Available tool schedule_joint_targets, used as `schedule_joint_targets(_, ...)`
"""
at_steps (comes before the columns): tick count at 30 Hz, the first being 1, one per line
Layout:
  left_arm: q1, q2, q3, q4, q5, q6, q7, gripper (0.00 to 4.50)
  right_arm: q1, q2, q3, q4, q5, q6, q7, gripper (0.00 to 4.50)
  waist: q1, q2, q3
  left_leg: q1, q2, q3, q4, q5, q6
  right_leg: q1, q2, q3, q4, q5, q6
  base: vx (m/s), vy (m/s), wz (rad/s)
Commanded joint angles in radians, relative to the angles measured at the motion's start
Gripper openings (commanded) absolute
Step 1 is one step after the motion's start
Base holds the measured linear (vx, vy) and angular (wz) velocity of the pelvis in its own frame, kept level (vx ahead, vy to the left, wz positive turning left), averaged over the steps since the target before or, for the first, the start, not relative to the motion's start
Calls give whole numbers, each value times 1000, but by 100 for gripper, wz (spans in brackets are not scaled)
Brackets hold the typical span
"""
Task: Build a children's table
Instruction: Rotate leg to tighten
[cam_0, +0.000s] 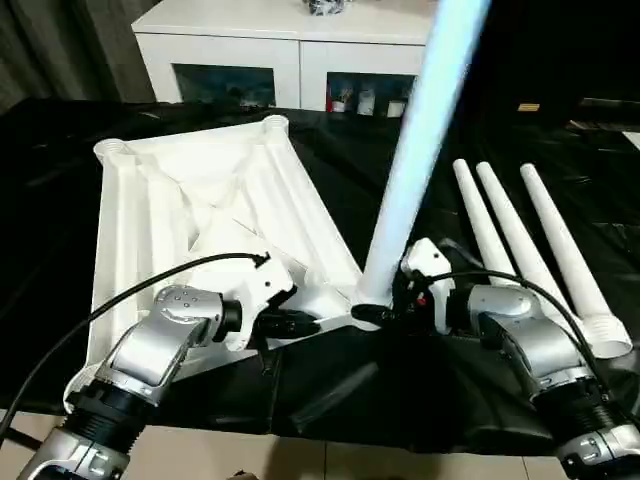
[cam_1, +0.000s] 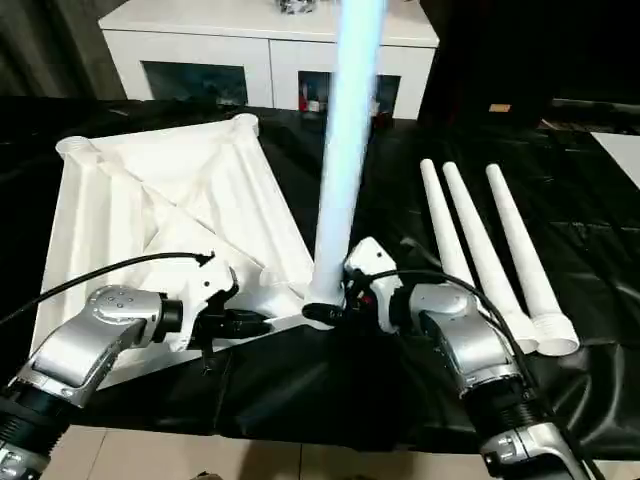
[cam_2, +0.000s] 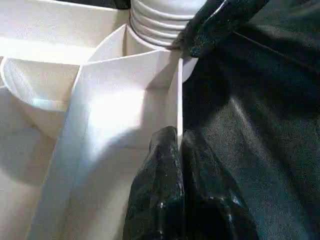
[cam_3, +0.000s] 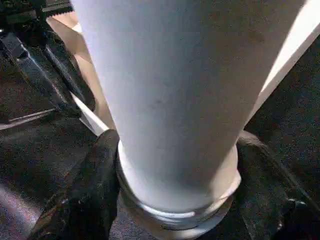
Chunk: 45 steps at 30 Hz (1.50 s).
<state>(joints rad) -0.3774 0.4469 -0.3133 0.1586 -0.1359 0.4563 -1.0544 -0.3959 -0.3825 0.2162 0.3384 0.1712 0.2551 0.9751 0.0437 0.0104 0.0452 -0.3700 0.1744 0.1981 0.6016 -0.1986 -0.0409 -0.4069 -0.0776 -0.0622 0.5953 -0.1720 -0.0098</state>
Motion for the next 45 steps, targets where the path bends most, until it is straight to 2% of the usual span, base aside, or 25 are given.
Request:
schedule_joint_targets(1, -5, -9, -10, -26, -29, 0, -25, 0, 11, 3, 2, -4, 9, 12, 7, 276, -2, -3, -59, 15, 58, -25, -74, -175, 47, 49, -66, 49, -60, -183, -243, 0, 0, 0)
schedule_joint_targets(5, -11, -36, -10, -5, -13, -3, 17, 0, 5, 46, -18, 56, -22, 10, -110, 275, -3, -5, -57, 12, 56, -25, -75, -183, 41, 49, -68, 49, -62, -208, -240, 0, 0, 0)
schedule_joint_targets(7, -19, -65, -7, 18, 9, -9, 72, 0, 1, 81, -36, 87, -39, 13, -197, 275, -9, -7, -51, 15, 56, -26, -78, -220, 28, 44, -68, 49, -71, -275, -227, 0, 0, 0)
schedule_joint_targets(8, -37, -115, 5, 66, 40, -4, 168, 0, -8, 129, -65, 125, -50, 39, -309, 275, -11, -9, -50, 18, 55, -28, -80, -251, 13, 44, -69, 48, -77, -337, -209, 0, 0, 0)
schedule_joint_targets(9, -40, -121, 6, 72, 44, -3, 180, 0, -9, 135, -68, 129, -51, 42, -323, 274, -16, -8, -47, 21, 55, -31, -83, -276, -3, 41, -68, 48, -84, -390, -192, 0, 0, 0)
schedule_joint_targets(11, -61, -174, 18, 121, 70, 10, 277, 0, -18, 185, -95, 166, -64, 53, -443, 274, -21, -10, -47, 20, 53, -35, -84, -303, -16, 42, -70, 46, -86, -437, -167, 0, 0, 0)
schedule_joint_targets(12, -89, -239, 36, 177, 88, 34, 386, 0, -39, 239, -125, 219, -80, 64, -588, 274, -27, -7, -40, 33, 51, -34, -83, -353, -31, 27, -67, 45, -98, -513, -146, 0, 0, 0)
schedule_joint_targets(14, -136, -319, 57, 261, 111, 47, 524, 0, -79, 297, -150, 304, -96, 50, -739, 274, -30, -10, -42, 39, 43, -36, -78, -377, -35, 23, -70, 41, -110, -591, -117, 0, 0, 0)
schedule_joint_targets(16, -172, -368, 67, 324, 125, 25, 607, 0, -116, 340, -182, 373, -83, 29, -832, 274, -28, -3, -42, 49, 41, -37, -75, -397, -34, 16, -69, 37, -120, -623, -98, -30, 4, 1)
schedule_joint_targets(17, -181, -381, 70, 341, 128, 17, 626, 0, -127, 351, -192, 392, -80, 23, -859, 274, -32, -5, -42, 51, 39, -39, -74, -421, -32, 14, -67, 31, -128, -635, -83, 0, 0, 0)
schedule_joint_targets(19, -240, -428, 61, 437, 161, -53, 713, 0, -183, 384, -214, 491, -74, -18, -951, 274, -36, 0, -42, 51, 43, -44, -85, -452, -24, 19, -62, 19, -132, -593, -68, 0, 0, 0)
schedule_joint_targets(22, -274, -449, 54, 486, 175, -133, 705, 0, -211, 396, -239, 526, -74, -38, -978, 274, -35, 4, -44, 53, 42, -43, -87, -475, -20, 20, -65, 20, -134, -563, -70, 0, 0, 0)
schedule_joint_targets(24, -284, -450, 49, 494, 181, -159, 683, 0, -217, 396, -250, 522, -73, -49, -960, 274, -31, 1, -50, 42, 45, -44, -93, -435, -12, 32, -70, 26, -125, -505, -83, 0, 0, 0)
schedule_joint_targets(25, -285, -448, 48, 495, 181, -162, 671, 0, -215, 395, -255, 513, -73, -58, -947, 309, -26, 6, -52, 35, 47, -43, -97, -403, -4, 37, -72, 30, -117, -459, -99, 0, 0, 0)
schedule_joint_targets(27, -290, -441, 40, 508, 184, -176, 656, 0, -211, 389, -256, 500, -76, -88, -926, 344, -23, 3, -58, 27, 49, -37, -95, -334, 10, 42, -74, 35, -106, -361, -137, 0, 0, 0)
schedule_joint_targets(28, -291, -441, 40, 512, 184, -180, 654, 0, -210, 387, -255, 498, -78, -92, -928, 344, -23, 2, -57, 23, 48, -35, -95, -328, 16, 43, -74, 35, -105, -352, -144, 0, 0, 0)
schedule_joint_targets(29, -295, -438, 39, 532, 182, -198, 645, 0, -205, 377, -250, 492, -86, -109, -933, 365, -22, 8, -57, 22, 48, -36, -95, -324, 18, 45, -76, 35, -104, -351, -149, 0, 0, 0)
schedule_joint_targets(31, -298, -438, 39, 545, 183, -213, 639, 0, -200, 367, -243, 481, -94, -112, -935, 379, -24, 5, -57, 22, 49, -35, -95, -325, 16, 45, -76, 35, -103, -359, -156, 0, 0, 0)
schedule_joint_targets(36, -313, -440, 55, 587, 187, -316, 644, 0, -122, 309, -228, 290, -115, -70, -913, 379, -14, 0, -58, 26, 50, -30, -93, -293, 35, 46, -75, 40, -105, -337, -153, 0, 0, 0)
schedule_joint_targets(38, -312, -451, 92, 564, 130, -322, 589, 44, -72, 291, -234, 178, -93, -37, -868, 389, -11, 0, -61, 22, 53, -29, -93, -255, 46, 51, -75, 41, -98, -289, -162, 0, 0, 0)
schedule_joint_targets(40, -309, -452, 116, 528, 98, -304, 575, 55, -40, 279, -238, 118, -85, -23, -853, 389, -8, 1, -74, 14, 53, -29, -82, -162, 69, 59, -77, 42, -78, -158, -203, 0, 0, 0)
schedule_joint_targets(41, -309, -452, 116, 526, 97, -303, 574, 58, -39, 279, -238, 117, -85, -23, -853, 389, -7, -1, -80, 10, 51, -25, -71, -85, 98, 56, -74, 42, -62, -39, -232, 0, 0, 0)
schedule_joint_targets(43, -276, -422, 151, 382, 49, -260, 542, 88, 11, 254, -219, 25, -85, 1, -824, 389, -5, 1, -82, 1, 49, -24, -63, -17, 147, 59, -74, 40, -48, 70, -264, 0, 0, 0)
schedule_joint_targets(44, -276, -422, 151, 382, 49, -260, 542, 96, 11, 254, -219, 25, -85, 1, -824, 389, -3, 3, -85, 2, 51, -24, -60, 3, 162, 57, -75, 40, -43, 99, -274, 0, 0, 0)
schedule_joint_targets(45, -252, -389, 168, 293, 31, -223, 525, 96, 28, 247, -207, -10, -76, 17, -802, 389, -5, 2, -84, -6, 51, -22, -56, 33, 194, 57, -75, 39, -39, 129, -287, 0, 0, 0)
